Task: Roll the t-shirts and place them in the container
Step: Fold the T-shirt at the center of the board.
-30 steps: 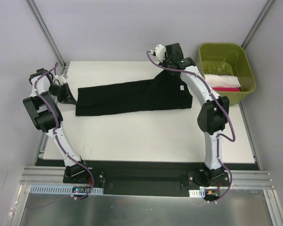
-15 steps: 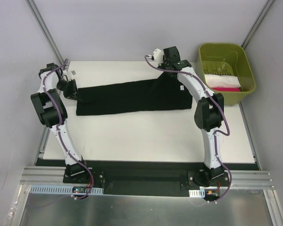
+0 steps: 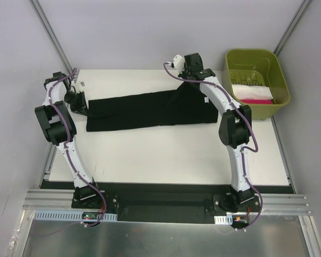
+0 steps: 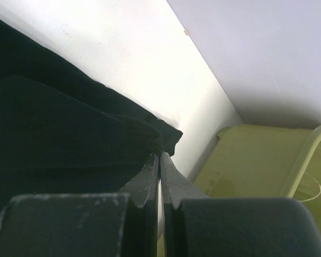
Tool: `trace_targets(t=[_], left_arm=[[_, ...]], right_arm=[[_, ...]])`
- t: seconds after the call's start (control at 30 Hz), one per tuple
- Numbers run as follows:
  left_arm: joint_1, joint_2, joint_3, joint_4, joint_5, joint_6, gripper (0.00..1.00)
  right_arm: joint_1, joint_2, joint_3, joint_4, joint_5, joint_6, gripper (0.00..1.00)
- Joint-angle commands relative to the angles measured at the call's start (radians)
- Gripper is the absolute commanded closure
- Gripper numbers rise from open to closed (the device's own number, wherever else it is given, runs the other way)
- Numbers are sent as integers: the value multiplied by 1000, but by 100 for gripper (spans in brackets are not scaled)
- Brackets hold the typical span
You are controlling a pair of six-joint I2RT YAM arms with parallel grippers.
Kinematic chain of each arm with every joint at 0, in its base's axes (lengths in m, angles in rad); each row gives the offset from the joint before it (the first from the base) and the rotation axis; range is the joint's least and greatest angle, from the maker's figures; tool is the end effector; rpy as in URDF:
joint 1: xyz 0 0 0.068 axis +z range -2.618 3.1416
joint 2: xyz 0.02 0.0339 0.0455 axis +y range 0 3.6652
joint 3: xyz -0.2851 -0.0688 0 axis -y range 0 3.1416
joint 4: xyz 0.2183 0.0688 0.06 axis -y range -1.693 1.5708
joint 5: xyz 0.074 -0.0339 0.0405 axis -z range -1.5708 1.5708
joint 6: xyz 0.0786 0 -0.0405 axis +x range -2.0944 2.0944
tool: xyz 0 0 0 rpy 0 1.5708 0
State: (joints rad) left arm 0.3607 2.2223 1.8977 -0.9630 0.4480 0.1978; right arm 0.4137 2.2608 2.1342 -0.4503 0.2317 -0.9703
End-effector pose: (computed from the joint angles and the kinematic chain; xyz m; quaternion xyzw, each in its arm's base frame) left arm 0.4418 0.1303 0.1884 -0.0473 0.9646 -0.1735 0.1929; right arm 0.5125 0.2053 0.2833 -0.5147 0.7075 -0.2278 0.4274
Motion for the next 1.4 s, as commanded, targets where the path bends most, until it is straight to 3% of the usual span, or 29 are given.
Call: trace_targets(t=[0.0, 0.3, 0.5, 0.57, 0.6, 0.7, 0.73, 0.77, 0.87, 0.97, 1.13, 1.27, 1.37], left_arm=[[4, -88, -25, -14, -55, -14, 100], [21, -158, -61, -11, -106, -12, 100], [29, -112, -31, -11, -132, -15, 100], [27, -92, -17, -10, -141, -17, 92], [26, -75, -9, -8, -147, -23, 76], [23, -50, 30, -5, -163, -27, 68], [21, -55, 41, -5, -176, -31, 65], [18, -58, 52, -5, -175, -29, 63], [18, -105, 54, -3, -145, -28, 62], [12, -164, 12, -5, -62, -26, 62], [-15, -205, -71, -5, 41, -1, 64], [-46, -176, -110, 4, 35, 5, 67], [-52, -138, -141, 20, -9, 8, 71]], right_arm=[[-4, -17, 55, 56, 44, 10, 99], [5, -15, 53, 90, 57, 19, 99], [19, 14, 58, 110, 58, 2, 99], [22, 26, 66, 119, 63, -1, 99], [20, 43, 67, 130, 75, -2, 99], [25, 71, 108, 130, 128, 4, 98], [23, 78, 122, 130, 142, 8, 91], [22, 74, 134, 131, 155, 15, 71], [22, 10, 113, 133, 170, 41, 36], [20, -85, 8, 87, 149, 74, 29], [2, -197, -207, -57, 89, 122, 27], [-35, -213, -252, -221, -5, 162, 39], [-47, -195, -273, -277, -20, 153, 41]])
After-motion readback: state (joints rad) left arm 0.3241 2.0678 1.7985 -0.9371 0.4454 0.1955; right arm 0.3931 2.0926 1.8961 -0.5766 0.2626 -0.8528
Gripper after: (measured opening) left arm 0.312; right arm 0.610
